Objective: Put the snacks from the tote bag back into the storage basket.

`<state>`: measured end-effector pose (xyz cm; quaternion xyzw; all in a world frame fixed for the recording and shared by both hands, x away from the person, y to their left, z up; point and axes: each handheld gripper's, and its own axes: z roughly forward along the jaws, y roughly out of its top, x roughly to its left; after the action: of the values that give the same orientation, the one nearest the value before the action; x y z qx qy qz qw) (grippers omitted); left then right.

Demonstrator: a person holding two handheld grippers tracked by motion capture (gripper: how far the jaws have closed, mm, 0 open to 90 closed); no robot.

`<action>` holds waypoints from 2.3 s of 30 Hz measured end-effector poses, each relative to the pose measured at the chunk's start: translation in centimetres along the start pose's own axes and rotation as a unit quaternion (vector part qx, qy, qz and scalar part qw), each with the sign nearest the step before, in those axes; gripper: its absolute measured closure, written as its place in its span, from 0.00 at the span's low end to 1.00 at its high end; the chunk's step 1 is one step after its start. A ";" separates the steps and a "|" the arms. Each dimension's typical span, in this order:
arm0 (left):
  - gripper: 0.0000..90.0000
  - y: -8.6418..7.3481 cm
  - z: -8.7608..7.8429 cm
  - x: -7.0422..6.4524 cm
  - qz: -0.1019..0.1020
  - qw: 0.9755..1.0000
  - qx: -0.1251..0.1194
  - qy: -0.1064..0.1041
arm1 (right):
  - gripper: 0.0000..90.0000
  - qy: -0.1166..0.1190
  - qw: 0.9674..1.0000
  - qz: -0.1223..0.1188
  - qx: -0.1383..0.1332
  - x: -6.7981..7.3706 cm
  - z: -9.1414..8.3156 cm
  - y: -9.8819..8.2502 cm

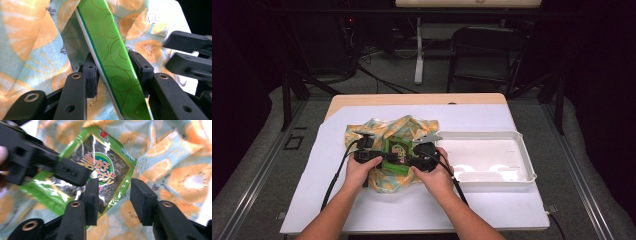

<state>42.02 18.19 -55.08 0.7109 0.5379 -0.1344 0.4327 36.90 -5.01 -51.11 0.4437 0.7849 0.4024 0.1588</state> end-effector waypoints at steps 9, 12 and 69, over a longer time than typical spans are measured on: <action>0.70 -0.1 0.0 -0.1 -0.003 1.000 -0.003 0.003 | 0.58 0.018 1.000 -0.006 -0.011 -0.9 -2.9 -0.4; 0.70 -0.1 0.0 -0.1 -0.004 1.000 -0.003 0.004 | 0.57 0.019 1.000 -0.002 -0.017 -1.2 -3.5 -0.5; 0.80 0.3 -3.1 -2.6 -0.094 0.995 0.017 0.029 | 0.55 0.054 0.993 -0.002 -0.104 -4.5 -9.1 -1.4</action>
<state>40.40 18.83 -51.44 0.6681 0.6126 -0.1629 0.3896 33.09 -13.52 -47.01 0.4011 0.7470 0.5050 0.1616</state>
